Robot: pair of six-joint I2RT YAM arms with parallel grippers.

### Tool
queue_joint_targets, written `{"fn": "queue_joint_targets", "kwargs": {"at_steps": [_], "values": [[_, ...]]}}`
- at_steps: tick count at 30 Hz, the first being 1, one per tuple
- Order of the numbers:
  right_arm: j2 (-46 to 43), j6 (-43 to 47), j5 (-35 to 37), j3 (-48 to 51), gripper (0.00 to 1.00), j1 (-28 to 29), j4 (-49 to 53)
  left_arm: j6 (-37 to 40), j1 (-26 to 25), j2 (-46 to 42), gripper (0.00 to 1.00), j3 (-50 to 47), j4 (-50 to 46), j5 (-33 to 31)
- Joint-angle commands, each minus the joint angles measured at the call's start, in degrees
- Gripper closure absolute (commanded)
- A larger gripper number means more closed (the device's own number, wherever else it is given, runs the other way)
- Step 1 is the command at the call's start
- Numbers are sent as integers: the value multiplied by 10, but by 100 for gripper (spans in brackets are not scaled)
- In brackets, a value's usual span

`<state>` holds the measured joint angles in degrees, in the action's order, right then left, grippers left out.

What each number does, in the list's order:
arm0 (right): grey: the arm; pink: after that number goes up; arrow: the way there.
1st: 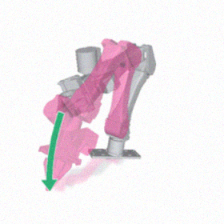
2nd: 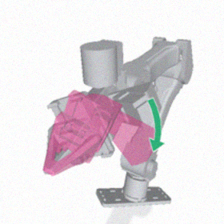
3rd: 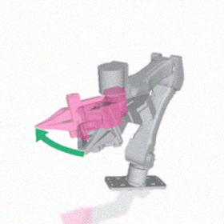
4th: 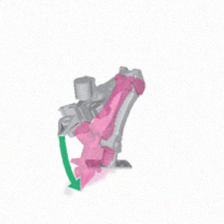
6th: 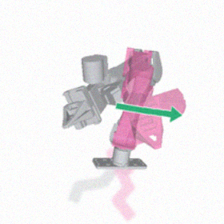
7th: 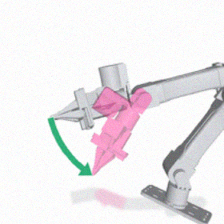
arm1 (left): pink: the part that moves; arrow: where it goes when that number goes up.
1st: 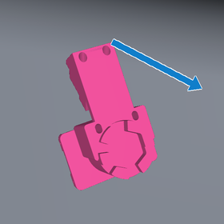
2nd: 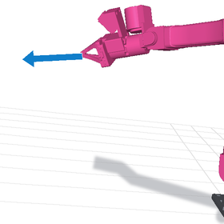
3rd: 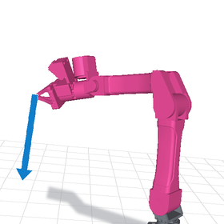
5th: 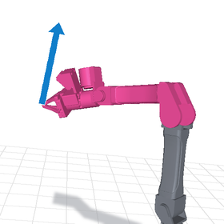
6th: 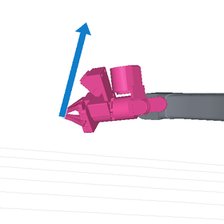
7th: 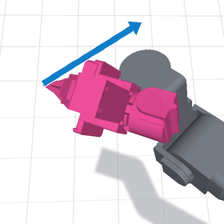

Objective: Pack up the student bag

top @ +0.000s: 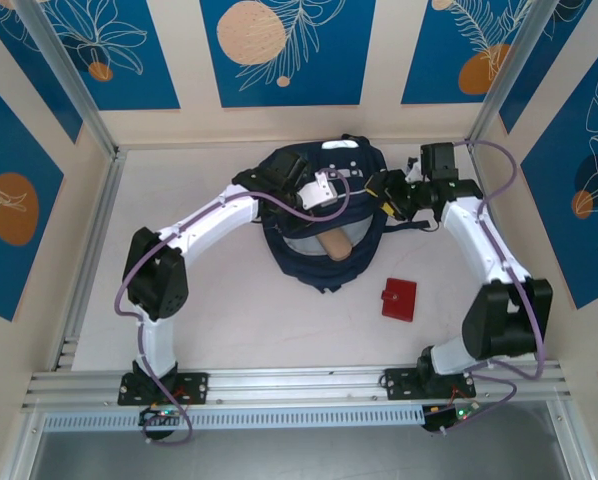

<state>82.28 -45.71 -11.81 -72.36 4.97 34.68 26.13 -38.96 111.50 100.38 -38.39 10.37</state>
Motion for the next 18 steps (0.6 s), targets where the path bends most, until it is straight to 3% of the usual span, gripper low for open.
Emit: {"fn": "queue_joint_targets", "kwargs": {"at_steps": [1,6,12,18], "values": [[-59,47,115,37,38,32,42,-54,6,-21,100,37,27,-6],[-106,84,202,100,38,121,19,-109,6,-33,100,62,23,-32],[-73,33,137,150,48,205,-70,-167,5,-36,100,101,13,-89],[0,0,159,127,50,257,-92,-195,2,-62,100,101,-6,-94]]}}
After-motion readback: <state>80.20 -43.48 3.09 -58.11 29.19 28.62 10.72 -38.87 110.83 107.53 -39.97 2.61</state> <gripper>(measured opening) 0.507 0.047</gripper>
